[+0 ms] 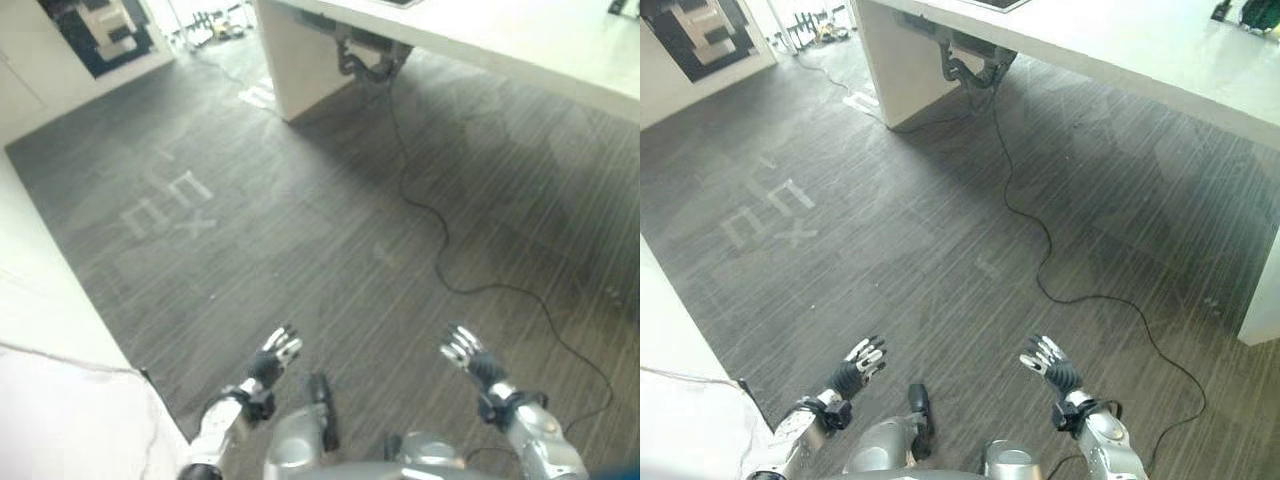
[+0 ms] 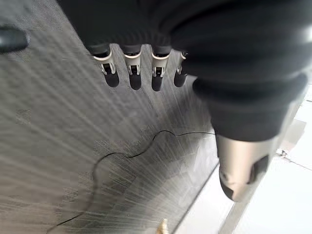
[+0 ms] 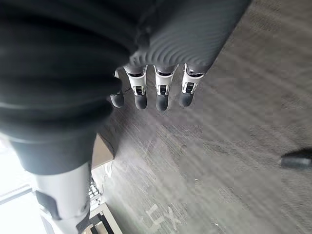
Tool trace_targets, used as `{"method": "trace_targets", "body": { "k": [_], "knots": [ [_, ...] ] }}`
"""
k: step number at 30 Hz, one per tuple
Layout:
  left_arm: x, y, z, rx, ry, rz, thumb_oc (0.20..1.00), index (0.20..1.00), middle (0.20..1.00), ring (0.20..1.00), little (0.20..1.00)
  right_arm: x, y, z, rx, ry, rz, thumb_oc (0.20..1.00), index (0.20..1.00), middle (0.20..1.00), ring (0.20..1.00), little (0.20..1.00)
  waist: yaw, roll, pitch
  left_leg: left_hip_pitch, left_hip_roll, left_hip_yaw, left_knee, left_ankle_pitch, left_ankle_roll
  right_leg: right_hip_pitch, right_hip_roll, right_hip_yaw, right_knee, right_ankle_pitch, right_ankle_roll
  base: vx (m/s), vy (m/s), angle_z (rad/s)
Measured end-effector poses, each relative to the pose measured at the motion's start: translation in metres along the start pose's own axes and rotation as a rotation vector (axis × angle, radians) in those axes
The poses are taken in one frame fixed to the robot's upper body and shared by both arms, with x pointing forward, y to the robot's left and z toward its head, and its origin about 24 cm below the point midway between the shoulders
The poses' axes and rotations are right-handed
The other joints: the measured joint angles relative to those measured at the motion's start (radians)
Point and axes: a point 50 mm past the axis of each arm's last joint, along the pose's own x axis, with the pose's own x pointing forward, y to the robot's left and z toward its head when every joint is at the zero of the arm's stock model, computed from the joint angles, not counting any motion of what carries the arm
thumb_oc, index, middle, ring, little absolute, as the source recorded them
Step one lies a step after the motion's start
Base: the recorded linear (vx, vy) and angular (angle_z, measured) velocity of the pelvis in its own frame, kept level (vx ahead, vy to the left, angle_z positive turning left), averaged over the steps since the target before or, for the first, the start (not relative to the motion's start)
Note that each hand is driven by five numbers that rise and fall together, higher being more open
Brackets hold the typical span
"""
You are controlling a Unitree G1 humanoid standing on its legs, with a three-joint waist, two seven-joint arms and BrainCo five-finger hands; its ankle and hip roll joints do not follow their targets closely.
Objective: Place the dishes in the dishwasher.
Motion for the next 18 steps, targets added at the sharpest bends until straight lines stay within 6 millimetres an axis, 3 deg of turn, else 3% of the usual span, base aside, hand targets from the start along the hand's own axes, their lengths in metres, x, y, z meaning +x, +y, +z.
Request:
{"method": "trace_targets", "body": {
  "k": [1, 3, 4, 5, 6, 8, 9, 10, 11, 12, 13, 14, 16, 17, 18],
  "knots": [
    [0.002, 0.0, 0.004, 0.009, -0.012, -0.003, 1.0, 1.0, 1.0, 1.0, 1.0, 0.002, 0.006, 0.005, 0.003, -0.028, 0.014, 1.0, 1.0, 1.0, 1.0, 1.0, -0.002, -0.002, -0.003, 0.017, -0.016, 0.002, -0.002, -0.02, 0.022, -0.058, -0.024, -0.015, 0.154, -0.009, 0.025, 0.28, 0.331, 0.04],
    [0.004, 0.001, 0.016, 0.051, -0.039, -0.019, 1.0, 1.0, 1.0, 1.0, 1.0, 0.008, 0.024, 0.011, 0.015, -0.086, 0.05, 1.0, 1.0, 1.0, 1.0, 1.0, -0.006, -0.025, -0.027, 0.044, -0.072, -0.004, 0.02, -0.063, 0.067, -0.217, -0.099, -0.009, 0.584, 0.013, 0.135, 0.23, 0.238, 0.23],
    [0.007, 0.0, 0.025, 0.072, -0.063, -0.029, 1.0, 1.0, 1.0, 1.0, 1.0, 0.011, 0.031, 0.012, 0.023, -0.093, 0.062, 1.0, 1.0, 1.0, 1.0, 1.0, -0.006, -0.034, -0.038, 0.05, -0.096, -0.012, 0.041, -0.09, 0.096, -0.26, -0.105, 0.018, 0.682, 0.083, 0.173, 0.25, 0.175, 0.22],
    [0.008, -0.003, 0.029, 0.101, -0.068, -0.043, 1.0, 1.0, 1.0, 1.0, 1.0, 0.013, 0.035, 0.012, 0.022, -0.095, 0.062, 1.0, 1.0, 1.0, 1.0, 1.0, -0.004, -0.03, -0.05, 0.062, -0.118, -0.023, 0.034, -0.109, 0.11, -0.305, -0.111, 0.014, 0.766, 0.221, 0.178, 0.2, 0.059, 0.18],
    [0.011, -0.007, 0.033, 0.108, -0.083, -0.053, 1.0, 1.0, 1.0, 1.0, 1.0, 0.017, 0.036, 0.017, 0.008, -0.108, 0.061, 1.0, 1.0, 1.0, 1.0, 1.0, -0.007, 0.001, -0.049, 0.086, -0.126, -0.036, 0.005, -0.115, 0.119, -0.361, -0.096, -0.02, 0.821, 0.18, 0.154, 0.25, 0.01, 0.23],
    [0.015, -0.014, 0.036, 0.119, -0.094, -0.076, 1.0, 1.0, 1.0, 1.0, 1.0, 0.018, 0.035, 0.02, 0.0, -0.113, 0.051, 1.0, 1.0, 1.0, 1.0, 1.0, -0.034, 0.054, -0.048, 0.133, -0.113, -0.073, -0.028, -0.115, 0.112, -0.442, -0.016, -0.058, 0.709, 0.046, 0.076, 0.35, -0.078, 0.44],
    [0.017, -0.016, 0.039, 0.115, -0.103, -0.084, 1.0, 1.0, 1.0, 1.0, 1.0, 0.017, 0.033, 0.021, -0.012, -0.114, 0.047, 1.0, 1.0, 1.0, 1.0, 1.0, -0.046, 0.079, -0.043, 0.167, -0.085, -0.115, -0.031, -0.154, 0.054, -0.502, 0.06, -0.076, 0.556, 0.018, 0.042, 0.46, -0.14, 0.51],
    [0.019, -0.017, 0.04, 0.116, -0.106, -0.09, 1.0, 1.0, 1.0, 1.0, 1.0, 0.013, 0.027, 0.022, -0.032, -0.112, 0.043, 1.0, 1.0, 1.0, 1.0, 1.0, -0.062, 0.09, -0.038, 0.181, -0.072, -0.155, -0.033, -0.192, 0.02, -0.538, 0.083, -0.109, 0.38, 0.036, 0.005, 0.45, -0.141, 0.7],
    [0.021, -0.017, 0.043, 0.12, -0.109, -0.097, 1.0, 1.0, 1.0, 1.0, 1.0, 0.007, 0.02, 0.023, -0.052, -0.107, 0.028, 1.0, 1.0, 1.0, 1.0, 1.0, -0.09, 0.07, -0.033, 0.201, -0.087, -0.188, -0.036, -0.211, -0.003, -0.57, 0.064, -0.136, 0.115, 0.077, -0.01, 0.47, -0.144, 0.92],
    [0.021, -0.017, 0.041, 0.119, -0.097, -0.102, 1.0, 1.0, 1.0, 1.0, 1.0, -0.002, 0.009, 0.016, -0.055, -0.078, -0.007, 1.0, 1.0, 1.0, 1.0, 1.0, -0.109, 0.036, -0.02, 0.25, -0.127, -0.219, -0.04, -0.238, -0.003, -0.612, 0.02, -0.13, -0.05, 0.127, 0.014, 0.53, -0.177, 0.96],
    [0.018, -0.016, 0.035, 0.113, -0.076, -0.103, 1.0, 1.0, 1.0, 1.0, 1.0, -0.009, 0.002, 0.008, -0.048, -0.048, -0.036, 1.0, 1.0, 1.0, 1.0, 1.0, -0.123, 0.01, -0.022, 0.287, -0.144, -0.24, -0.026, -0.28, 0.005, -0.638, -0.009, -0.125, -0.113, 0.167, 0.033, 0.6, -0.222, 0.77],
    [0.011, -0.016, 0.019, 0.092, -0.033, -0.108, 1.0, 1.0, 1.0, 1.0, 1.0, -0.018, -0.003, -0.005, -0.021, -0.012, -0.063, 1.0, 1.0, 1.0, 1.0, 1.0, -0.139, 0.005, -0.024, 0.343, -0.151, -0.275, 0.027, -0.362, -0.008, -0.673, -0.028, -0.125, -0.079, 0.21, 0.053, 0.7, -0.344, 0.67],
    [0.007, -0.023, -0.001, 0.06, 0.015, -0.12, 1.0, 1.0, 1.0, 1.0, 1.0, -0.02, -0.001, -0.008, -0.013, -0.005, -0.051, 1.0, 1.0, 1.0, 1.0, 1.0, -0.154, 0.026, -0.038, 0.416, -0.136, -0.263, 0.05, -0.373, -0.005, -0.604, 0.003, -0.145, 0.021, 0.24, -0.015, 0.51, -0.299, 0.54],
    [0.008, -0.026, -0.005, 0.057, 0.027, -0.125, 1.0, 1.0, 1.0, 1.0, 1.0, -0.019, -0.002, -0.007, -0.018, -0.006, -0.048, 1.0, 1.0, 1.0, 1.0, 1.0, -0.155, 0.038, -0.043, 0.434, -0.132, -0.264, 0.084, -0.379, -0.027, -0.541, 0.02, -0.133, -0.024, 0.312, -0.111, 0.31, -0.196, 0.36],
    [0.008, -0.03, -0.008, 0.047, 0.032, -0.133, 1.0, 1.0, 1.0, 1.0, 1.0, -0.017, -0.004, -0.002, -0.033, -0.015, -0.042, 1.0, 1.0, 1.0, 1.0, 1.0, -0.156, 0.068, -0.053, 0.436, -0.114, -0.268, 0.139, -0.374, -0.069, -0.522, 0.03, -0.127, -0.011, 0.375, -0.176, 0.39, -0.294, 0.22]
  ]
}}
